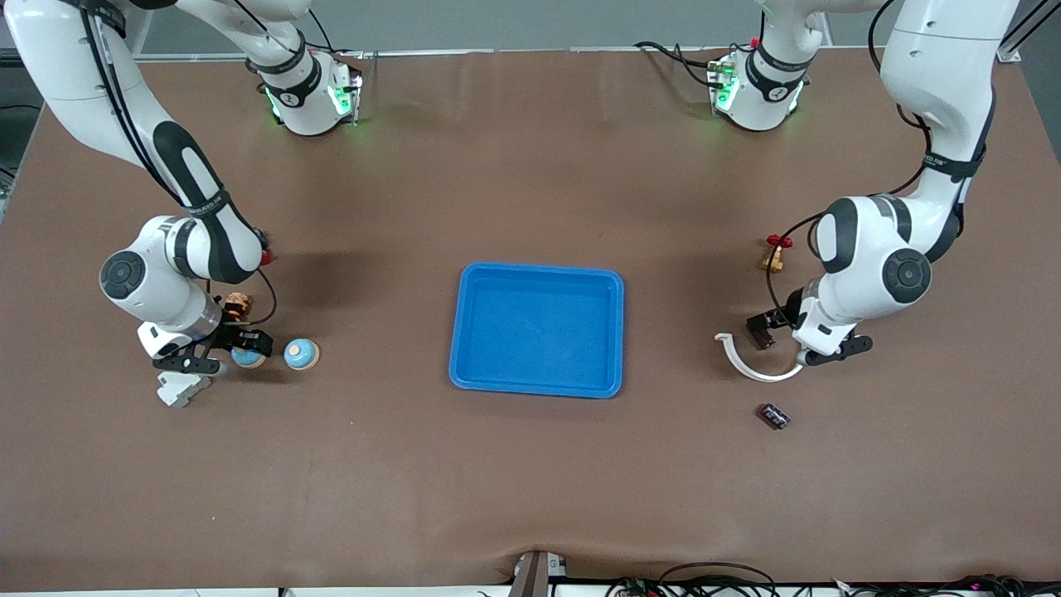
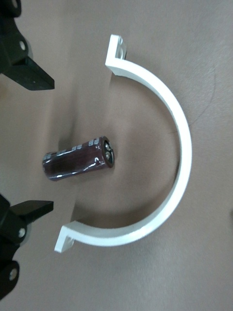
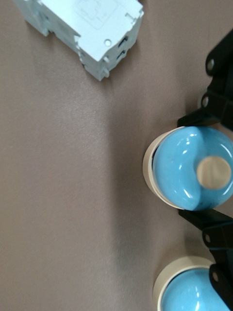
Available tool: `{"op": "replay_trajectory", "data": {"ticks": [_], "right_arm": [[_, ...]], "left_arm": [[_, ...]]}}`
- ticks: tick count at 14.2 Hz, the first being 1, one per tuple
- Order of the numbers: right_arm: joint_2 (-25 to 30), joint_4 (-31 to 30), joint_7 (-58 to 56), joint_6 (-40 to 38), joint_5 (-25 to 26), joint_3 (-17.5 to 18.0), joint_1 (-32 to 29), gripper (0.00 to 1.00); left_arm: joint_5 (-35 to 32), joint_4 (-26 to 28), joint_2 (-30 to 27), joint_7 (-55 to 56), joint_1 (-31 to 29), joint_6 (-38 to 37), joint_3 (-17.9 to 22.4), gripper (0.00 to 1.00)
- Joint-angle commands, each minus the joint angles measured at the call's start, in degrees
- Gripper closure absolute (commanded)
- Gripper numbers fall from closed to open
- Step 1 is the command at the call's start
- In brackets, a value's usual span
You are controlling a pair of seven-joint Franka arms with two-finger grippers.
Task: Place electrolytic capacitor and blue bell in tray
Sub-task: 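Grasp the blue bell with the right gripper while the left gripper grasps the capacitor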
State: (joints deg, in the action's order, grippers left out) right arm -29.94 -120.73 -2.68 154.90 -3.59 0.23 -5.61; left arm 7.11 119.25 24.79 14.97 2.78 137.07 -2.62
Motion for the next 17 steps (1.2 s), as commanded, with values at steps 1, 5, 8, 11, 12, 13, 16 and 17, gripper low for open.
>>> {"op": "replay_trajectory", "data": {"ticks": [1,5,8,11,12,13,16,17], "right_arm": [[-0.12,1.37,1.88,-0.74,-0.63,0.21,0.86,1.0],[4.61,5.92,13.18,-15.97,-0.63,0.3,5.24,1.0],[7.96,10.5,24.88,-28.66,-0.63,0.3,11.04,1.0],[8.85,11.65,37.79,-30.19,-0.63,0.3,17.98,1.0],[8.85,12.18,42.45,-29.92,-0.63,0.3,20.09,1.0],[8.67,12.36,47.36,-29.4,-0.71,0.3,22.37,1.0],[8.32,12.27,57.67,-27.2,-2.2,0.3,27.04,1.0],[8.32,12.27,60.48,-26.5,-2.56,0.3,28.36,1.0]], "left_arm": [[-0.61,-0.16,2.1,1.03,-0.14,3.19,-0.19,0.0],[-0.61,-0.95,3.59,1.12,-0.14,4.52,-0.1,0.0],[-0.61,-1.65,3.77,1.12,-0.14,4.61,-0.1,0.0],[-0.61,-1.65,3.69,1.29,-0.06,4.61,-0.19,0.18],[-0.61,-1.65,3.69,2.25,0.21,4.61,-0.1,0.17],[-0.61,-1.65,3.69,3.74,0.56,4.61,-0.1,0.13],[-0.7,-1.56,3.77,4.98,0.65,4.61,-0.19,0.16],[-0.7,-1.56,3.77,5.07,0.74,4.61,-0.19,0.25]]}}
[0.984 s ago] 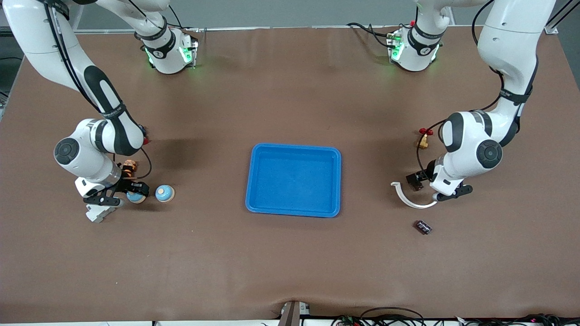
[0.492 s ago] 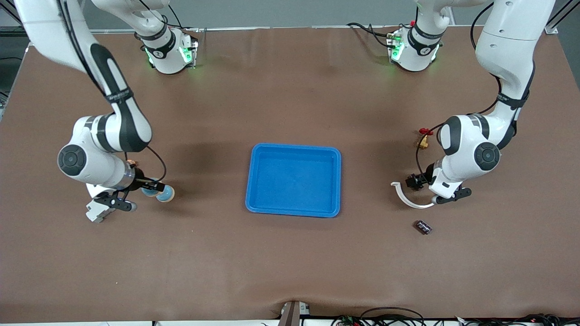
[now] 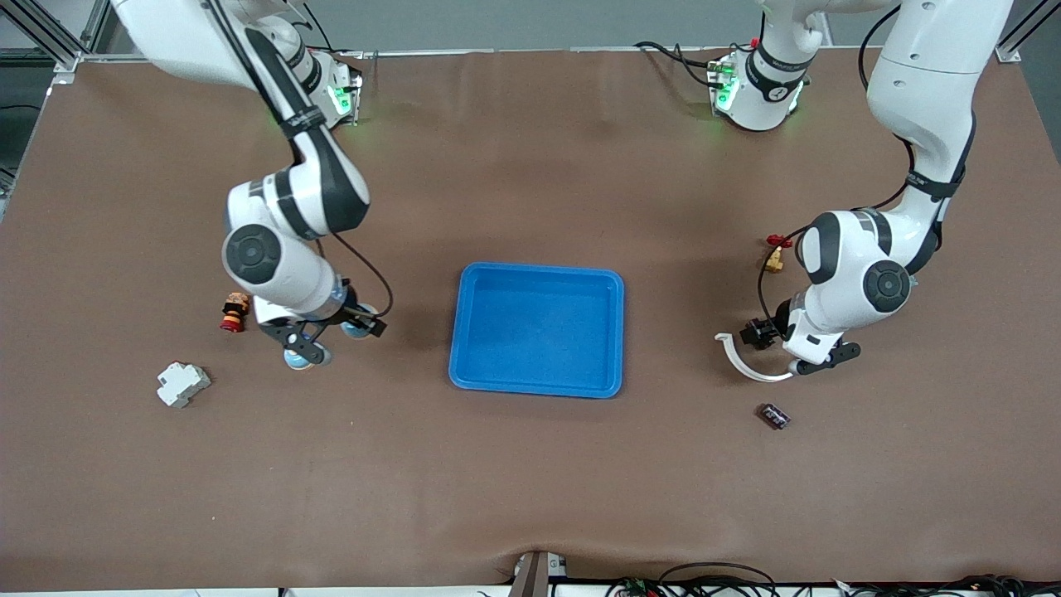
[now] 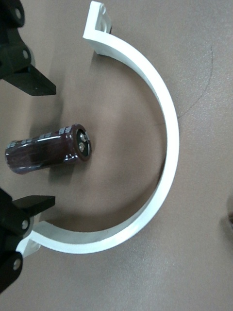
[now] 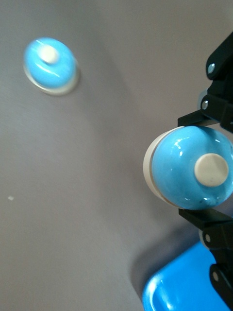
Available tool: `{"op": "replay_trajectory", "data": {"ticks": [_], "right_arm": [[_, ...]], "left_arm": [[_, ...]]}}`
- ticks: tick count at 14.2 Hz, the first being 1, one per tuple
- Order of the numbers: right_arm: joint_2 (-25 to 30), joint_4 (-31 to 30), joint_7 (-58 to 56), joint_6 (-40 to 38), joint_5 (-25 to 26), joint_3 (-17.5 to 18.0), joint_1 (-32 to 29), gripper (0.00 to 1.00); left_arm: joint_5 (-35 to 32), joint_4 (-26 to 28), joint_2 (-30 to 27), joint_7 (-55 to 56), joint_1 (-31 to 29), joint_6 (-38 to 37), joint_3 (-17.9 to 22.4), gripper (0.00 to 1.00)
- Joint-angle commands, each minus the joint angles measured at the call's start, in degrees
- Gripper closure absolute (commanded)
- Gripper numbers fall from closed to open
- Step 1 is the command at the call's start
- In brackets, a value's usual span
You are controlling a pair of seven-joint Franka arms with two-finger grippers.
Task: Place electrolytic capacitor and blue bell in tray
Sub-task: 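Release the bell in the tray with the right gripper while the left gripper approaches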
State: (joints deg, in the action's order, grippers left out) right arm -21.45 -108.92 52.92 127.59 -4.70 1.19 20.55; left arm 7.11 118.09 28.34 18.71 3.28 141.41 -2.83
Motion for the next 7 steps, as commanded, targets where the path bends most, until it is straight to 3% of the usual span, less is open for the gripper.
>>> {"op": "replay_trajectory", "data": {"ticks": [1,4,7], "right_arm": [[-0.26,0.55,8.74,1.6,-1.45,-0.66,4.12,1.0],[-2.18,2.47,18.5,4.15,-1.36,-0.75,9.31,1.0],[-7.1,7.91,26.68,4.24,-0.75,-0.84,13.63,1.0]], "left_arm": [[-0.7,-0.41,0.23,1.5,0.24,0.27,0.02,0.38],[-0.78,-0.41,0.23,1.33,0.24,0.18,-0.07,0.69],[-1.31,-0.32,0.14,0.98,0.76,0.18,-0.07,0.84]]}}
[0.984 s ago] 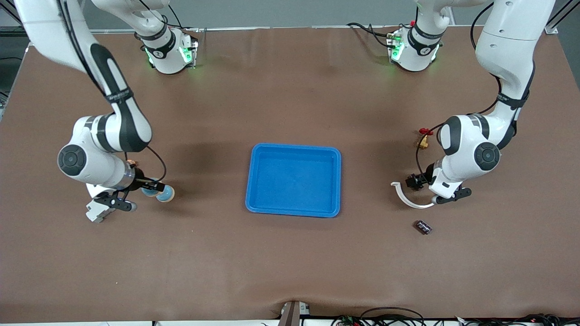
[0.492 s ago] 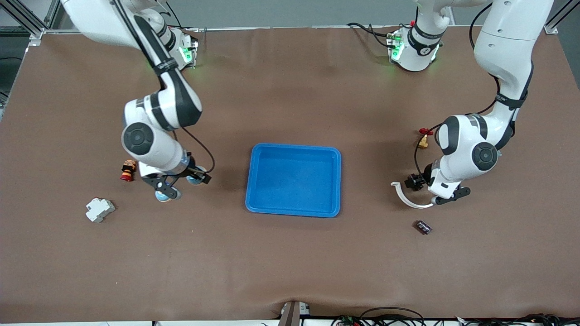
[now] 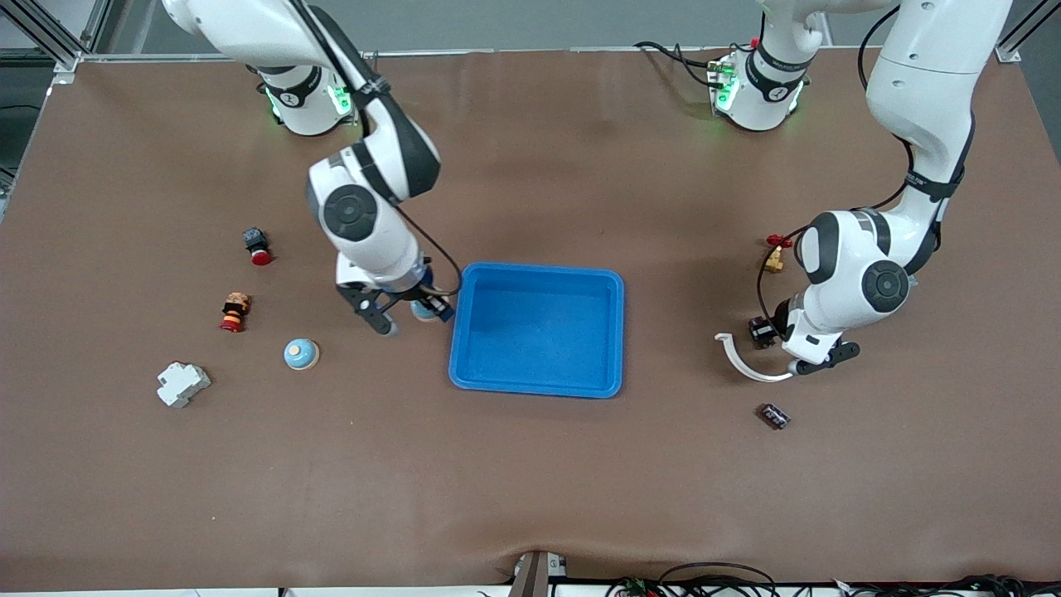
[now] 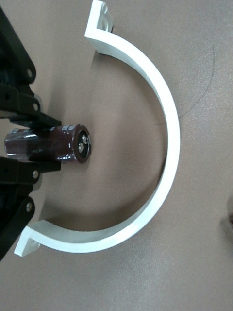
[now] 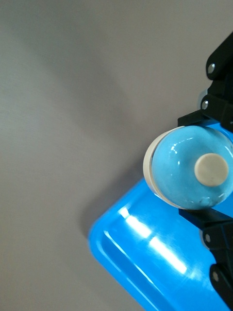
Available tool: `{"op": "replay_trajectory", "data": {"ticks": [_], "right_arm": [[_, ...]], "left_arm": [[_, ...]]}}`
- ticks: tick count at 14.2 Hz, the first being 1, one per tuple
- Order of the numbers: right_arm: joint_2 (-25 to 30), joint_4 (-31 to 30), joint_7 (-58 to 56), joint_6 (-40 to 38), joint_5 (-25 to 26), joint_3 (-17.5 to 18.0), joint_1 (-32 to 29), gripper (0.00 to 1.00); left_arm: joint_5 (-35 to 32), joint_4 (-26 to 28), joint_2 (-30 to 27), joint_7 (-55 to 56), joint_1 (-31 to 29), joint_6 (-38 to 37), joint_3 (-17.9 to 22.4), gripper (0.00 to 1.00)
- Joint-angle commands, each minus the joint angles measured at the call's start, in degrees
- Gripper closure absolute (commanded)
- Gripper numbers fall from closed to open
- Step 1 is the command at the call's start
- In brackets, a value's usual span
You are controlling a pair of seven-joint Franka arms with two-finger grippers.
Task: Place electrolytic capacitor and blue bell in tray
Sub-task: 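Release the bell in the tray with the right gripper while the left gripper approaches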
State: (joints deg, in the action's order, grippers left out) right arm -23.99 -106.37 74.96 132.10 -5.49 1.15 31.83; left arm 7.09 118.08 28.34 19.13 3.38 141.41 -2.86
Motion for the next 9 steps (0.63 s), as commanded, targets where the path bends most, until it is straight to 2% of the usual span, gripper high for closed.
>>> {"op": "replay_trajectory", "data": {"ticks": [1,3,5,7,9], "right_arm": [[-6.14,6.95,6.32,-0.27,0.04,-0.8,3.14,1.0],[-8.6,9.33,8.87,-0.18,0.13,-0.8,4.72,1.0],[-10.28,10.39,10.37,0.34,0.13,-0.8,6.04,1.0],[-11.77,10.31,11.95,2.8,0.3,-0.8,7.01,1.0],[-13.18,10.39,12.66,3.6,0.48,-0.97,8.5,1.0]], "left_arm": [[-1.38,-0.31,0.14,0.39,1.1,0.1,-0.04,0.88],[-1.38,-0.31,0.22,-0.14,1.1,0.1,-0.04,0.9],[-1.38,-0.31,-0.04,-2.41,0.67,-0.08,-0.13,1.0],[-1.38,-0.49,-1.26,-4.62,0.4,-0.69,-0.04,1.0],[-1.38,-1.36,-4.15,-4.54,0.75,-5.5,-0.13,1.0]]}}
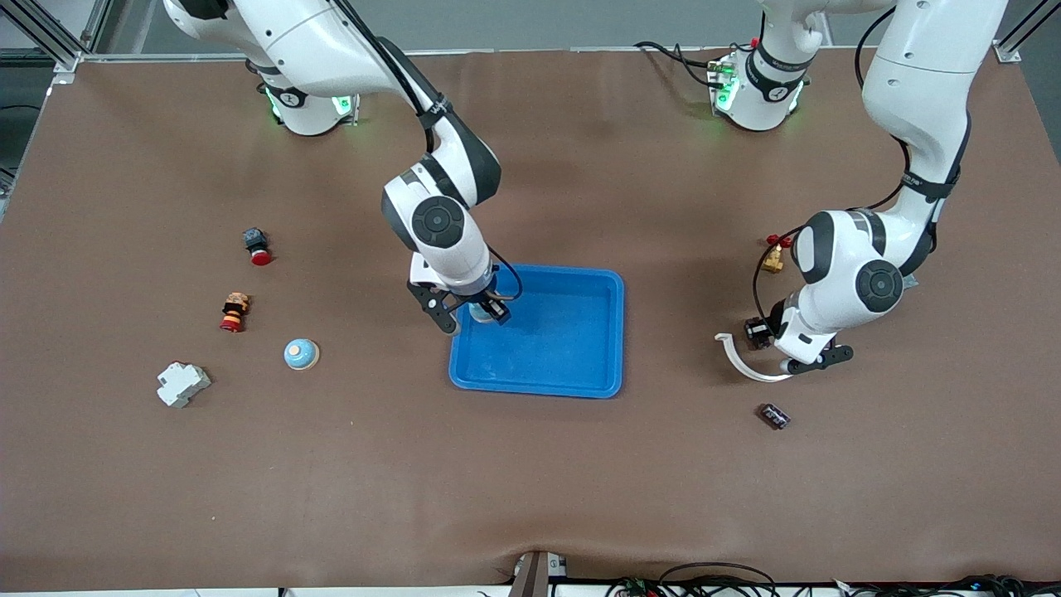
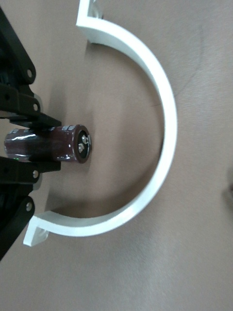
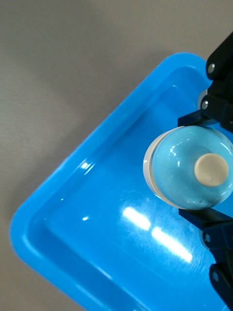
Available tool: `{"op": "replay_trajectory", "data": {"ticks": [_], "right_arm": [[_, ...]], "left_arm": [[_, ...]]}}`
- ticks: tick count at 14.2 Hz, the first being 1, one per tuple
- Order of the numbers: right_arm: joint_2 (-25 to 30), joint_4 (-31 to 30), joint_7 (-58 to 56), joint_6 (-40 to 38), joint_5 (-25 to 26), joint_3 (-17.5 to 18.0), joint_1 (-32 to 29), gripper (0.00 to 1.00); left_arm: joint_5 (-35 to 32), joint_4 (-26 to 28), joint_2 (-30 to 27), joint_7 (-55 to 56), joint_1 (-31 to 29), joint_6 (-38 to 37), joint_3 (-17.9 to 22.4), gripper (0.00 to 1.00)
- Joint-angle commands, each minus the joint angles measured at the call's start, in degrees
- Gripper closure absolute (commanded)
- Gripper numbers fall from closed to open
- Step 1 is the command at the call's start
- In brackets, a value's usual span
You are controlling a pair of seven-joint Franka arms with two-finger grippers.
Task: Place electrolytic capacitor and blue bell in tray
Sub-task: 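Release the bell in the tray with the right gripper while the left gripper approaches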
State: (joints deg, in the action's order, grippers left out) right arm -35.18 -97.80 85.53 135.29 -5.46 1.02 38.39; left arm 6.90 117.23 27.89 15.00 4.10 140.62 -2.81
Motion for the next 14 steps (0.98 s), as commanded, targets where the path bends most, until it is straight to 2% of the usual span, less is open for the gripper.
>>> {"op": "replay_trajectory", "data": {"ticks": [1,3,5,7,10,14], "right_arm": [[-2.7,1.74,2.71,1.02,0.45,-0.94,2.56,1.0],[-3.58,1.74,3.07,1.12,0.45,-0.94,3.53,1.0],[-4.63,1.74,4.29,1.55,0.53,-1.02,4.93,1.0],[-5.6,1.74,5.26,2.26,0.54,-1.55,6.43,1.0],[-6.22,1.74,5.88,2.26,1.76,-1.9,6.87,1.0],[-6.31,2.0,6.06,2.61,2.64,-3.39,6.96,1.0]], "left_arm": [[-1.18,-2.69,-4.85,0.11,0.2,-8.92,-0.18,1.0],[-1.1,-8.39,-5.04,1.25,0.29,-18.15,-0.36,1.0],[-1.01,-12.71,-5.04,4.23,1.34,-23.97,-1.58,1.0],[-1.01,-15.18,-5.04,9.66,1.87,-25.57,-3.77,1.0],[-1.09,-15.98,-4.95,22.13,3.79,-25.66,-8.96,1.0],[-1.09,-17.56,-3.73,39.01,12.4,-25.14,-10.2,1.0]]}}
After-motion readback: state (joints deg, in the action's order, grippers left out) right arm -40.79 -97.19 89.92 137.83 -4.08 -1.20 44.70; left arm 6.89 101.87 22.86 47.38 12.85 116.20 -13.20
